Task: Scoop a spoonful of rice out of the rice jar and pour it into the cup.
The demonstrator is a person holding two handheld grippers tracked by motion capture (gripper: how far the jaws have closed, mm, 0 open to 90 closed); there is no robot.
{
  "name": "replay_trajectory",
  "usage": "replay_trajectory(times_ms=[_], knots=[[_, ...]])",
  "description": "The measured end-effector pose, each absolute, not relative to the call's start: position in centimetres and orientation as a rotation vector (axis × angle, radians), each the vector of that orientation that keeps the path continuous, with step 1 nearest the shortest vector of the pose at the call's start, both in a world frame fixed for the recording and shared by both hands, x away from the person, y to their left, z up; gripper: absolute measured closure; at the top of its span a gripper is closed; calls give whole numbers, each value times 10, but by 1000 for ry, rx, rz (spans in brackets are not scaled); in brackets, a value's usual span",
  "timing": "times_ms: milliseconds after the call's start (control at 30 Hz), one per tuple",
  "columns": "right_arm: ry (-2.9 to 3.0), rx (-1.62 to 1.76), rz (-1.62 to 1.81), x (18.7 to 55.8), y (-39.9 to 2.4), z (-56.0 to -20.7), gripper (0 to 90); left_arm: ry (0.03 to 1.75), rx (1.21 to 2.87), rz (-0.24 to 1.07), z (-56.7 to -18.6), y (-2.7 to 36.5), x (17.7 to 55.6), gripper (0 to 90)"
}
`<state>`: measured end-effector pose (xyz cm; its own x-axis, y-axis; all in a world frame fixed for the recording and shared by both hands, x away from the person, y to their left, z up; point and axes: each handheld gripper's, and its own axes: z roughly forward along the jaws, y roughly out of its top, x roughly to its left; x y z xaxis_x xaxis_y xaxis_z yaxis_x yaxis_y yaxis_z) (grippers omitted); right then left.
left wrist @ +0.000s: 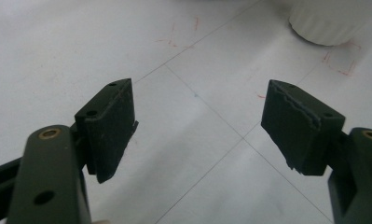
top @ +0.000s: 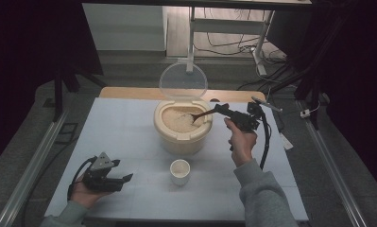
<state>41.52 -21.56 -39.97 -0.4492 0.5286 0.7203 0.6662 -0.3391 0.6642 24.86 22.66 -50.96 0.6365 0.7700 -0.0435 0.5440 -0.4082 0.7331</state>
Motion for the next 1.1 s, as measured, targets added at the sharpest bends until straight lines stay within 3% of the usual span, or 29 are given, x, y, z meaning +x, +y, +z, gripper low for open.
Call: replay_trajectory(times_ms=[1100], knots=[[-1474, -1586, -1915, 417, -242, -408, 831, 1019, 2131, 399, -511, 225, 249, 252]])
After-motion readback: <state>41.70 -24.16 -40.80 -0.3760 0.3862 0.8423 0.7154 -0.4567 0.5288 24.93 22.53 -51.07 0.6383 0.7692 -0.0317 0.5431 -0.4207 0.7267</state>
